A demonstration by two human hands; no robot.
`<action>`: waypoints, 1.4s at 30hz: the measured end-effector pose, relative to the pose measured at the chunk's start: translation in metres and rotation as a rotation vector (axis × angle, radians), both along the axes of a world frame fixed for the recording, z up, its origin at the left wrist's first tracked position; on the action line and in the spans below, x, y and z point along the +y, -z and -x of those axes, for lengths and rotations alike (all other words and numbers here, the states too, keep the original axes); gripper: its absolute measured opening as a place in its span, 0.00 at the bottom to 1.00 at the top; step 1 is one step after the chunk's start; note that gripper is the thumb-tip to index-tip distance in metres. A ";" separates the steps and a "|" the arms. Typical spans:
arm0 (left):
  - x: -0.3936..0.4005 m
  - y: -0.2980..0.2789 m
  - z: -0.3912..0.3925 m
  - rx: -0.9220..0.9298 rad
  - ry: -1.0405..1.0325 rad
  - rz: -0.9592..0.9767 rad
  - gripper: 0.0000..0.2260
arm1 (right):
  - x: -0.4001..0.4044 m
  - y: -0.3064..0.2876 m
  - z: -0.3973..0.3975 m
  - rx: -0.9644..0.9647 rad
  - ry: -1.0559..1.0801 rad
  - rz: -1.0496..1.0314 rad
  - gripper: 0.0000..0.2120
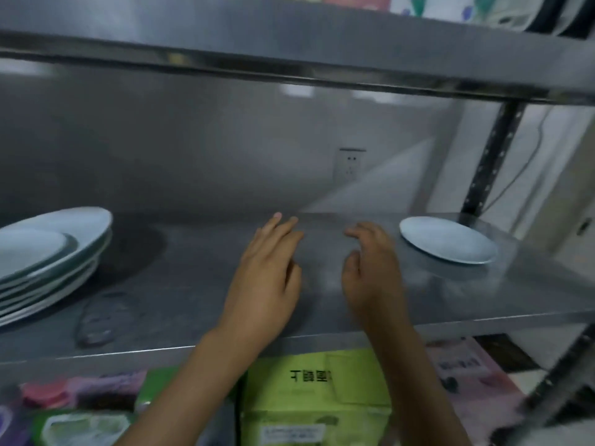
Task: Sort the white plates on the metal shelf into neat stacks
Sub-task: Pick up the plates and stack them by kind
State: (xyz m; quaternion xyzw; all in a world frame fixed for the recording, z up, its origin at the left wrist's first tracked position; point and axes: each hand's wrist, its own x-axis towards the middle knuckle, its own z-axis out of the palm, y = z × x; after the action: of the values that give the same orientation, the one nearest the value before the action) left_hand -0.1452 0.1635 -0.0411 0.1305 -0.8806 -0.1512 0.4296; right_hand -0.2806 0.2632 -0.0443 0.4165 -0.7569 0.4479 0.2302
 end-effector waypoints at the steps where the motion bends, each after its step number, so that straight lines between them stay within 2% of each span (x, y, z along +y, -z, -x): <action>1: 0.009 0.004 0.015 -0.007 0.014 -0.020 0.20 | 0.012 0.001 0.016 -0.022 0.039 0.003 0.18; 3: 0.025 0.010 0.040 -0.028 0.041 -0.059 0.20 | 0.032 0.006 0.047 -0.113 0.117 0.028 0.16; 7: 0.050 0.022 0.080 -0.074 0.090 -0.096 0.20 | 0.064 0.023 0.100 -0.239 0.305 0.109 0.21; 10: 0.062 0.034 0.100 -0.096 0.090 -0.134 0.20 | 0.079 0.029 0.127 -0.373 0.415 0.032 0.26; 14: 0.074 0.039 0.117 -0.132 0.097 -0.121 0.20 | 0.084 0.036 0.156 -0.480 0.416 -0.065 0.30; 18: 0.074 0.039 0.124 -0.153 0.080 -0.134 0.20 | 0.077 0.036 0.171 -0.562 0.414 -0.119 0.27; 22: 0.072 0.041 0.122 -0.127 0.036 -0.220 0.21 | 0.073 0.042 0.178 -0.566 0.451 -0.200 0.20; 32: 0.075 0.046 0.119 -0.213 0.067 -0.253 0.25 | 0.080 0.044 0.162 -0.403 0.420 -0.052 0.10; 34: 0.076 0.047 0.119 -0.209 0.062 -0.253 0.25 | 0.083 0.041 0.160 -0.353 0.386 -0.050 0.08; 38: 0.077 0.046 0.116 -0.167 0.071 -0.276 0.25 | 0.090 0.030 0.147 -0.430 0.288 0.024 0.08; 42: 0.080 0.046 0.105 -0.076 0.078 -0.301 0.25 | 0.085 0.030 0.119 -0.384 0.183 0.078 0.06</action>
State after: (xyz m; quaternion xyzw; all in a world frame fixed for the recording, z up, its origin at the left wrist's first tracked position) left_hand -0.2498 0.2432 -0.0874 0.1648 -0.8681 -0.2929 0.3652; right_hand -0.3997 0.3479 -0.0742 0.2439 -0.8037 0.5251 0.1374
